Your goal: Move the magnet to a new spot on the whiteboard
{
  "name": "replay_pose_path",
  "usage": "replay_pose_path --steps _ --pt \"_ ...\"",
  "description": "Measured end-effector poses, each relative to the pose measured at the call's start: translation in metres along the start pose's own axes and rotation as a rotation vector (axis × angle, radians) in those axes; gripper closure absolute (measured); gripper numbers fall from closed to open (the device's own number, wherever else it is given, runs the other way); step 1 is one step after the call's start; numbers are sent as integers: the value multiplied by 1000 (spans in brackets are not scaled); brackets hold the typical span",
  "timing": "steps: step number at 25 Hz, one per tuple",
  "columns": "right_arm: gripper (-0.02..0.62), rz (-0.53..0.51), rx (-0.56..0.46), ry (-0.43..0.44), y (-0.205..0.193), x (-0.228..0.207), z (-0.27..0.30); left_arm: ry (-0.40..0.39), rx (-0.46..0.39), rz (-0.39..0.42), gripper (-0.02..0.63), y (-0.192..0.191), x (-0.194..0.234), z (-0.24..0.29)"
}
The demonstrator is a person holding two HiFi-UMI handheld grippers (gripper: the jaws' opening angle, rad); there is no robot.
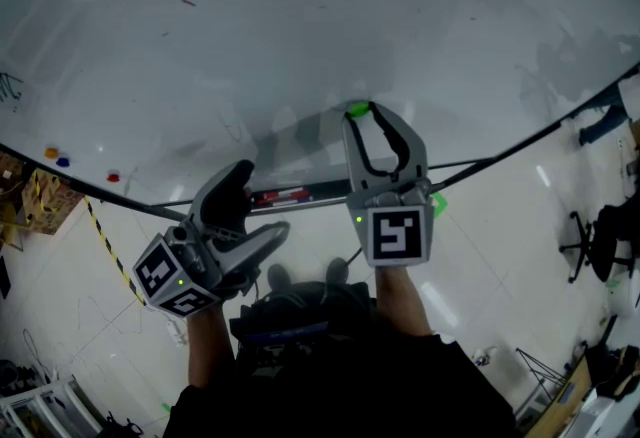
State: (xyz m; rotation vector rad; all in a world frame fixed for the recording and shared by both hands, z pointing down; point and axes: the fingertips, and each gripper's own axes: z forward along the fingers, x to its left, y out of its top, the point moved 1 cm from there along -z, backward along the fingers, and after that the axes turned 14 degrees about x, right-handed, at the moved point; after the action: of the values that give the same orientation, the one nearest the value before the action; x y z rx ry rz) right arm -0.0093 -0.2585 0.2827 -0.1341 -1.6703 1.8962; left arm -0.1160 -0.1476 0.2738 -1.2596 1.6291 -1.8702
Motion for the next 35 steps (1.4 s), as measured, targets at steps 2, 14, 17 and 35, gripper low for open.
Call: replay_pose_path --steps 2,14,17,35 --pt "446 -9 4 -16 0 0 2 -1 0 1 213 0 1 -1" --pt "443 -17 19 -64 -1 0 5 -9 5 2 213 0 0 0" --pt "438 -14 18 -70 0 5 6 -12 5 4 213 0 2 -7" --pt "433 231 -47 134 -2 11 -20 -62 17 -10 213 -2 0 -18"
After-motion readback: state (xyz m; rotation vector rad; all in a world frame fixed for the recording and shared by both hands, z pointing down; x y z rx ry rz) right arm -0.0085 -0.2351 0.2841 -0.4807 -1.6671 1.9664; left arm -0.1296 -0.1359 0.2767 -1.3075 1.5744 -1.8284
